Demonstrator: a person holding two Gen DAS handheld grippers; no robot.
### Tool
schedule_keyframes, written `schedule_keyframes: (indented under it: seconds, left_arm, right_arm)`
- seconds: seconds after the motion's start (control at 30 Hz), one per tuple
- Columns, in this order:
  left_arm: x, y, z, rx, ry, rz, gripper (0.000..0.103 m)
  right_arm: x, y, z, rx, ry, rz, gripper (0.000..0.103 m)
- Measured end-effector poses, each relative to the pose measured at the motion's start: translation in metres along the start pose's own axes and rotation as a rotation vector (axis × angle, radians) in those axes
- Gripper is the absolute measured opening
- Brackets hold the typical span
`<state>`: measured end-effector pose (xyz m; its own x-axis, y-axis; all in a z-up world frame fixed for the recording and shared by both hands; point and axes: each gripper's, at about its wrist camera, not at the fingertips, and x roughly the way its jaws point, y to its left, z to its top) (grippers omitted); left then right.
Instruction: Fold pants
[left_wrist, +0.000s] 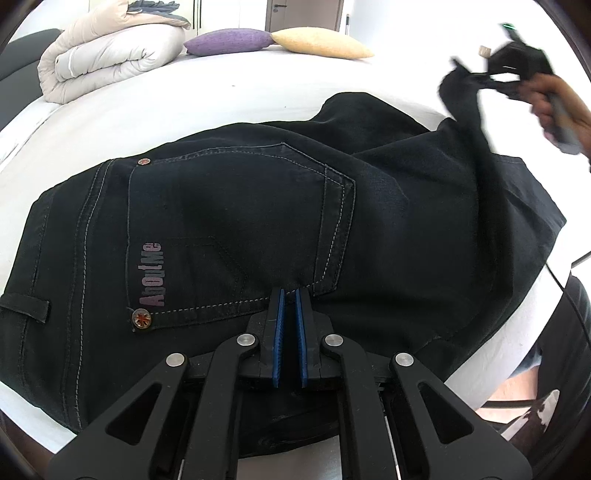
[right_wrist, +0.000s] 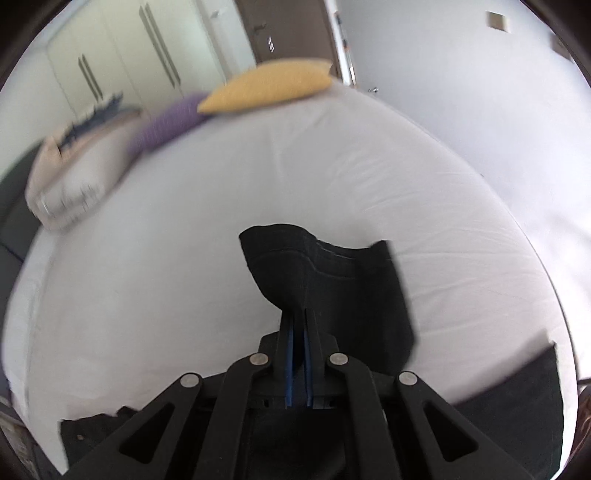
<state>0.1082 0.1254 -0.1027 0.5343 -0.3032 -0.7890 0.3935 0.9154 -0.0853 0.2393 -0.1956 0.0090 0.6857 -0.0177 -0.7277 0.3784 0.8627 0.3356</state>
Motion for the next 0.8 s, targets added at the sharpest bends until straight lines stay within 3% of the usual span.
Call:
schedule_keyframes:
  seconds: [0.1, 0.2, 0.3, 0.4, 0.47, 0.53, 0.57, 0.67, 0.73, 0.8]
  left_arm:
    - [-0.001, -0.002, 0.003, 0.001, 0.006, 0.011, 0.006]
    - [0.000, -0.006, 0.008, 0.008, 0.014, 0.029, 0.006]
    - [0.000, -0.008, 0.012, -0.002, 0.031, 0.034, 0.006]
    - [-0.001, -0.008, 0.018, -0.022, 0.054, 0.036, 0.006]
    - [-0.002, -0.008, 0.023, -0.037, 0.073, 0.041, 0.007]
    - [-0.001, -0.009, 0.030, -0.060, 0.087, 0.045, 0.007]
    - [-0.003, -0.010, 0.031, -0.068, 0.091, 0.047, 0.007]
    - [-0.003, -0.017, 0.034, -0.082, 0.092, 0.040, 0.007]
    - [-0.002, -0.022, 0.033, -0.084, 0.091, 0.037, 0.007]
    - [0.002, -0.027, 0.034, -0.071, 0.090, 0.054, 0.007]
  right_arm:
    - [-0.061, -0.066, -0.024, 0.142, -0.076, 0.034, 0.005]
    - [-0.094, -0.135, -0.060, 0.293, -0.091, 0.046, 0.005]
    - [-0.098, -0.204, -0.112, 0.439, -0.045, 0.044, 0.005]
    - [-0.083, -0.246, -0.163, 0.589, 0.002, 0.077, 0.005]
    - [-0.088, -0.248, -0.185, 0.620, -0.035, 0.114, 0.006]
    - [-0.090, -0.245, -0.194, 0.649, -0.048, 0.159, 0.018]
    - [-0.091, -0.247, -0.194, 0.664, -0.052, 0.193, 0.035]
    - [-0.101, -0.243, -0.193, 0.700, -0.105, 0.228, 0.066]
    - [-0.102, -0.244, -0.189, 0.703, -0.114, 0.210, 0.068]
    - [-0.095, -0.244, -0.185, 0.670, -0.090, 0.201, 0.059]
